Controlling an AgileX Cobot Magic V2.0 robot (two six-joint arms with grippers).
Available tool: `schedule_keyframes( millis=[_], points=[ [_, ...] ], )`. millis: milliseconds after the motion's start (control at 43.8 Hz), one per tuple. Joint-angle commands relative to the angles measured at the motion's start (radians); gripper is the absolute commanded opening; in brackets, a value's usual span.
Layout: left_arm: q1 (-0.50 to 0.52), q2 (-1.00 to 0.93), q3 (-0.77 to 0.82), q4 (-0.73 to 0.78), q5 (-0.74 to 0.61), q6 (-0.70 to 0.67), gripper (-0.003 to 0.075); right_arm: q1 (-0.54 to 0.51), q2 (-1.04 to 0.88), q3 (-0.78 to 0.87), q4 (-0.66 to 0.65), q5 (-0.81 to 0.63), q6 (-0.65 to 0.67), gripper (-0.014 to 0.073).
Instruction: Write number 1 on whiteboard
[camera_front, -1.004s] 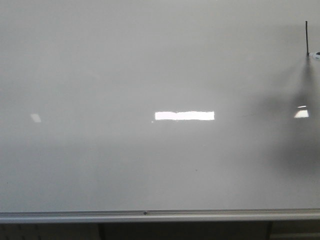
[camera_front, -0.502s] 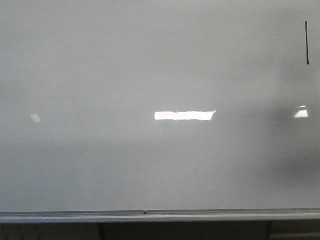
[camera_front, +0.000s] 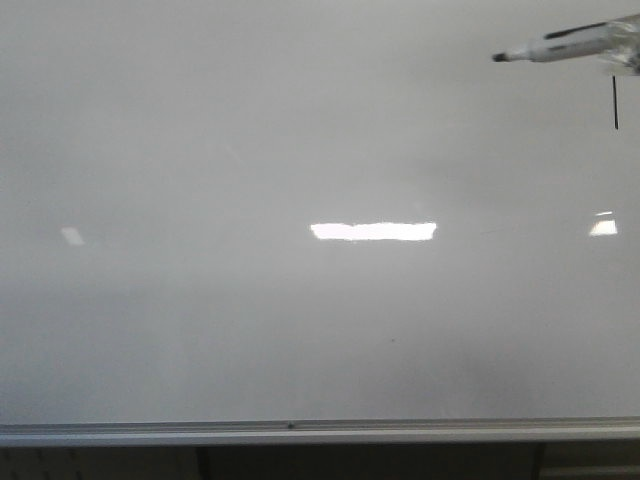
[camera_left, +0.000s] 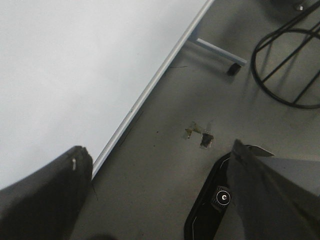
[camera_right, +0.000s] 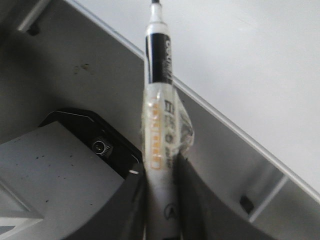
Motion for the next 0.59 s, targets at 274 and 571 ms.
schedule_keyframes(
  millis=[274,571],
  points=[
    [-0.267,0.192,-0.214,-0.034,-0.075,0.100,0.0544,0.210,-0.016,-0.034,0.133,0.093,-0.136,0.0013],
    [-0.381,0.376,-0.389,0.022,-0.069,0.131,0.0544,0.225,-0.016,-0.034,0.136,0.093,-0.138,0.0013]
  ],
)
